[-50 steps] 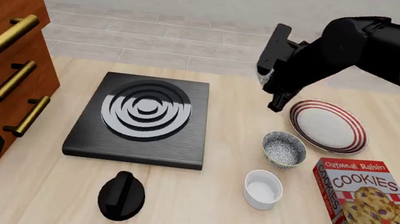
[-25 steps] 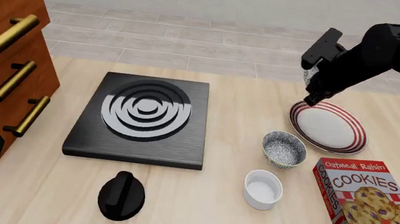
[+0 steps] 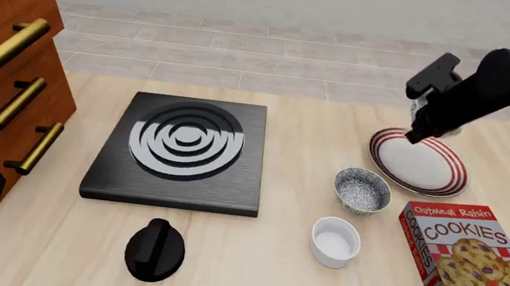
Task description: Pick the akita bowl from table center and place it on the plate.
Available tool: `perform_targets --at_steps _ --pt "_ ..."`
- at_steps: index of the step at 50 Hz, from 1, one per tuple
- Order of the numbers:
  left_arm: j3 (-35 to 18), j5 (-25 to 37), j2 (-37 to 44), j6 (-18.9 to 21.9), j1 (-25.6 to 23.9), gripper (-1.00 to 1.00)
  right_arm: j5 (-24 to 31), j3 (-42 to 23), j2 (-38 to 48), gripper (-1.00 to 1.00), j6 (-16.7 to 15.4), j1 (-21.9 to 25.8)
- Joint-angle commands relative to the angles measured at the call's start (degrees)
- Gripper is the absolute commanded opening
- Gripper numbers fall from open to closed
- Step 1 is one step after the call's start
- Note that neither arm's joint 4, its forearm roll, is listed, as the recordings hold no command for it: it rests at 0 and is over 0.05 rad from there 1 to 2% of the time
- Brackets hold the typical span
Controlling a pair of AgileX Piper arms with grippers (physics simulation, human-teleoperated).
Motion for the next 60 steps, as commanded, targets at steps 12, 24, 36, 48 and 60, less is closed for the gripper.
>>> perform_targets --at_steps 12,24,36,48,60 --pt "0.00 0.00 0.00 0.00 0.01 1.00 -3.62 3.41 3.09 -1.00 2.95 0.36" --pt "0.00 0.00 0.00 -0.01 0.00 1.00 -6.33 7.59 1.45 -1.00 1.97 -1.31" --pt "0.00 0.00 0.00 0.00 0.00 1.00 -8.81 8.70 1.95 -1.00 3.95 -1.81" --pt "0.00 0.00 -0.01 0.00 0.01 1.00 -8.92 8.66 2.14 -1.00 5.70 -1.39" --pt "0.00 0.00 0.00 0.00 -0.01 1.00 -11.27 9.35 3.03 -1.00 9.71 0.32"
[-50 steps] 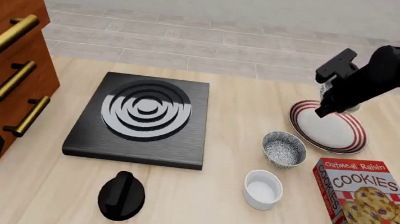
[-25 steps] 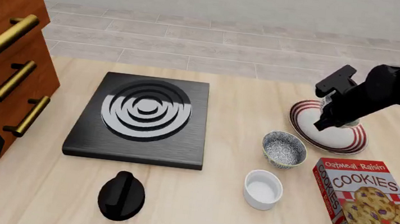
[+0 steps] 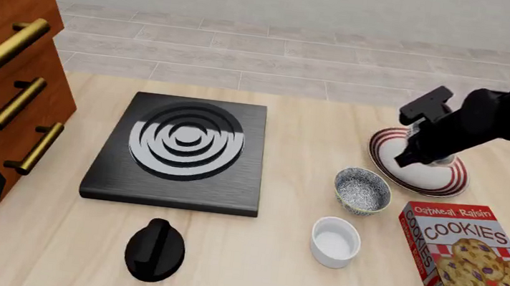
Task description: Pick the akita bowl from table center and place it on the plate.
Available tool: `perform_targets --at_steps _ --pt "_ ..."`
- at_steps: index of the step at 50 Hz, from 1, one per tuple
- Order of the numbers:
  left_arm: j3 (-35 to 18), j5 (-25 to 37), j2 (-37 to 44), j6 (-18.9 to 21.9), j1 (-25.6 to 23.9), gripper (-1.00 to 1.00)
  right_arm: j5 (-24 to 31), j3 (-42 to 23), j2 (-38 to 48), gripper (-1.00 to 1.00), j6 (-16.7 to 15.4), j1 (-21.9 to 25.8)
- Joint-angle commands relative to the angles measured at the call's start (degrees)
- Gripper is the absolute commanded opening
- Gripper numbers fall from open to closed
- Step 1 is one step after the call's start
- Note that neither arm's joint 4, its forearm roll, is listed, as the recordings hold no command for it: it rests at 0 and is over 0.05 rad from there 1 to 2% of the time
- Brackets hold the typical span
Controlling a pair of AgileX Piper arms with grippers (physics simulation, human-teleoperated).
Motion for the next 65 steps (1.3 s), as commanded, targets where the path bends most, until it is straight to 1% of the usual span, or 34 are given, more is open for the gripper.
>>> perform_targets --at_steps 1,8,11,22,23,24,25,27,29,30,32,35,53,55,56,65 --pt "0.00 0.00 0.00 0.01 0.01 1.00 -1.88 0.64 0.68 -1.00 2.94 1.20" --pt "0.00 0.00 0.01 0.02 -0.01 1.00 -3.21 1.70 1.63 -1.00 3.42 1.85" --pt "0.00 0.00 0.00 -0.01 0.00 1.00 -3.71 2.37 1.86 -1.00 3.25 1.77" --pt "0.00 0.00 0.00 -0.01 0.01 1.00 -6.01 3.09 3.36 -1.00 4.23 1.01" --pt "0.00 0.00 0.00 -0.01 -0.01 1.00 -6.32 2.94 3.80 -1.00 3.87 0.09" --pt "0.00 0.00 -0.01 0.00 0.01 1.00 -7.71 3.99 4.86 -1.00 -0.64 -2.96" --pt "0.00 0.00 0.00 -0.02 -0.01 1.00 -8.30 4.53 5.28 -1.00 -2.11 -3.82" --pt "0.00 0.00 0.00 0.00 0.00 1.00 -7.18 3.65 4.23 -1.00 2.21 -1.77" --pt "0.00 0.00 0.01 -0.01 -0.01 1.00 -7.28 3.54 4.54 -1.00 2.59 -1.37" --pt "0.00 0.00 0.01 0.00 -0.01 1.00 -7.60 4.12 4.60 -1.00 1.53 -1.91" --pt "0.00 0.00 0.00 0.02 0.00 1.00 -7.86 4.01 4.87 -1.00 1.99 -1.98" --pt "0.00 0.00 0.00 0.00 0.00 1.00 -7.96 4.00 4.82 -1.00 5.01 -0.19" --pt "0.00 0.00 0.00 0.00 0.00 1.00 -8.69 5.34 4.36 -1.00 5.53 0.21" --pt "0.00 0.00 0.00 0.00 0.00 1.00 -8.90 5.55 4.22 -1.00 5.06 -0.02" --pt "0.00 0.00 0.00 0.00 0.00 1.00 -8.99 5.67 4.35 1.00 5.10 0.09" --pt "0.00 0.00 0.00 0.00 -0.01 1.00 -9.28 6.40 3.44 1.00 4.32 -0.07"
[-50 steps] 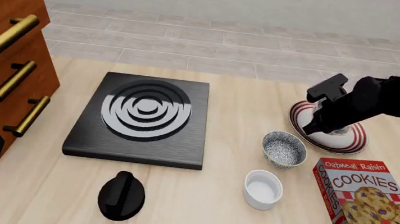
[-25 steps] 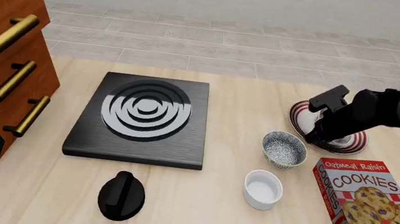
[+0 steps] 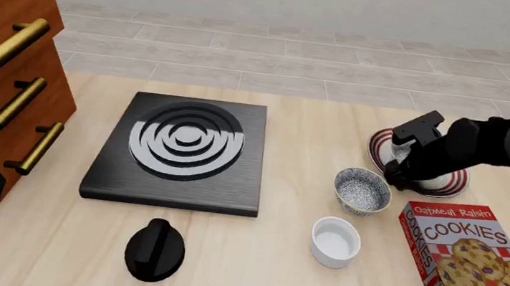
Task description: Pick the akita bowl from table center and place it on the plate.
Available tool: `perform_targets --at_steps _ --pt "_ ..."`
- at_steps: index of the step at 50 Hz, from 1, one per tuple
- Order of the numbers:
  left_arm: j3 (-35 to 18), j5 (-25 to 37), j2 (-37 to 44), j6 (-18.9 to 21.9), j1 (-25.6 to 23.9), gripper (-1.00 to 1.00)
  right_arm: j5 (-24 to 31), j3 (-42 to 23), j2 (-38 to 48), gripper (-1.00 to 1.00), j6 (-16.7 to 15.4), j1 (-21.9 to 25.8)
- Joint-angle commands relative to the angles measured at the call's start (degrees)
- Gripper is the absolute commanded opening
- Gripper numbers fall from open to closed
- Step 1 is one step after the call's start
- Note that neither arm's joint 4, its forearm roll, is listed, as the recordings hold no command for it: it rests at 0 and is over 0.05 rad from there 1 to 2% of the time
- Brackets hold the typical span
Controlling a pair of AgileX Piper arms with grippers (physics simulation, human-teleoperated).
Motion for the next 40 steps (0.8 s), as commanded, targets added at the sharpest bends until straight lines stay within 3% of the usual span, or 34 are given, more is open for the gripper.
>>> perform_targets --at_steps 1,19,25,27,30,33,38,40 --pt "0.00 0.00 0.01 0.00 0.00 1.00 -0.29 0.81 -0.88 1.00 -0.33 0.08" --pt "0.00 0.00 0.00 0.00 0.00 1.00 0.05 3.39 -6.05 1.00 -2.22 0.40" --pt "0.00 0.00 0.01 0.00 0.00 1.00 2.86 4.26 -10.77 1.00 -3.96 1.40" --pt "0.00 0.00 0.00 0.00 0.00 1.00 3.61 5.44 -13.84 1.00 -7.69 0.05" --pt "0.00 0.00 0.00 0.00 0.01 1.00 5.17 5.46 -16.59 1.00 -7.39 0.97" --pt "0.00 0.00 0.00 0.00 0.01 1.00 5.80 6.18 -18.76 1.00 -9.21 0.57" --pt "0.00 0.00 0.00 0.01 0.01 1.00 8.46 5.97 -23.00 1.00 -8.80 2.20" --pt "0.00 0.00 -0.01 -0.01 0.01 1.00 9.50 5.27 -24.72 1.00 -6.72 3.80"
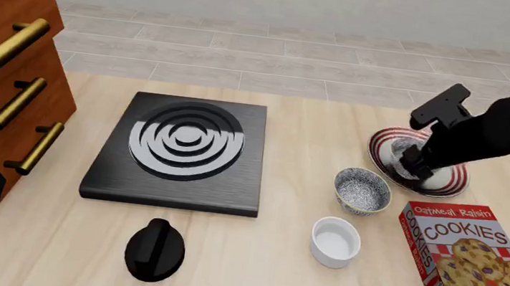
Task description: Pick the akita bowl from table center and place it on the plate.
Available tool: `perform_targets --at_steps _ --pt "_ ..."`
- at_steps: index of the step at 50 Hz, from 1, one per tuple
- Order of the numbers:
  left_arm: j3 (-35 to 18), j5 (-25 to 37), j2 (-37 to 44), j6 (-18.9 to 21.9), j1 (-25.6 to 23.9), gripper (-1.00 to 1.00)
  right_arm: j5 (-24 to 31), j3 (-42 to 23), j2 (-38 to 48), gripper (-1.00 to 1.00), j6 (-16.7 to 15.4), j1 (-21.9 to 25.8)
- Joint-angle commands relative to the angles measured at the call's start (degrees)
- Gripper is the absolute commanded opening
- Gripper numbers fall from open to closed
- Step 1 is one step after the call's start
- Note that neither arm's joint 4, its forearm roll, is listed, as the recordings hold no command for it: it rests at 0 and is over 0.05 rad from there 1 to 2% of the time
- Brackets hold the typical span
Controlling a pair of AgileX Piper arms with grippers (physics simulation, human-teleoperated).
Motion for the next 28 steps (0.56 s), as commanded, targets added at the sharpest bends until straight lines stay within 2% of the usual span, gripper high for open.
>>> perform_targets --at_steps 1,3,4,7,12,20,28 --pt "0.00 0.00 -0.01 -0.01 0.01 1.00 4.44 0.11 -9.89 1.00 0.16 3.27" --pt "0.00 0.00 0.00 -0.01 0.00 1.00 4.71 0.14 -11.19 1.00 -0.44 2.57" --pt "0.00 0.00 0.00 0.00 0.00 1.00 4.45 1.18 -12.44 1.00 -1.88 2.36" --pt "0.00 0.00 -0.01 0.01 0.00 1.00 4.98 1.21 -13.76 1.00 -1.12 2.72" --pt "0.00 0.00 0.00 0.00 -0.01 1.00 6.02 2.91 -19.36 1.00 -1.91 3.33" --pt "0.00 0.00 0.01 -0.01 0.01 1.00 7.71 2.58 -25.03 1.00 -0.93 4.46" --pt "0.00 0.00 0.00 0.00 -0.01 1.00 8.33 3.29 -32.45 1.00 3.09 6.25"
